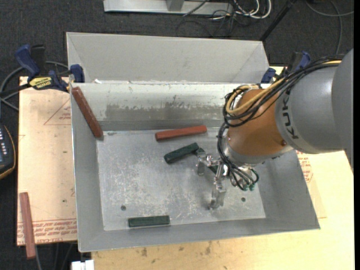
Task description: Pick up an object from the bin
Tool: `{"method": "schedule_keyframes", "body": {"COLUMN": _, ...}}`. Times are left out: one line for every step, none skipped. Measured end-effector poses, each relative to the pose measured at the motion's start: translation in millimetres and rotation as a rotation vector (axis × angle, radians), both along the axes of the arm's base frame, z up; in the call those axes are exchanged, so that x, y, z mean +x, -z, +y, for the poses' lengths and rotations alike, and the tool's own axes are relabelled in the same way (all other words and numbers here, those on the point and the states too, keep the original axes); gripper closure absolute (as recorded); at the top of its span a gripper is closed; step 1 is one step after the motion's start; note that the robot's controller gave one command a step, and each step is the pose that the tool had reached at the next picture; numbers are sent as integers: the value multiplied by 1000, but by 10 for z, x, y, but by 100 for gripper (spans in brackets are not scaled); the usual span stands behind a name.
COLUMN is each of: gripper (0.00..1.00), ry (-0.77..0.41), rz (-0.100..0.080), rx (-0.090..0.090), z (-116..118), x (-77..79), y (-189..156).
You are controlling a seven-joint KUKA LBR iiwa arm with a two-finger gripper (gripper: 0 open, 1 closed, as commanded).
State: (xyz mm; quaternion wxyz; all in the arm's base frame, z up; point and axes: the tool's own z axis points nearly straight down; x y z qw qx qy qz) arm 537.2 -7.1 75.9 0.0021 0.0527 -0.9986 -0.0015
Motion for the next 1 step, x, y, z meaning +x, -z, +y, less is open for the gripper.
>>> {"method": "schedule_keyframes", "body": {"gripper": 0, "ry": -508, "rz": -14, "rx": -2, "z": -21, "x": 612, "y": -578}}
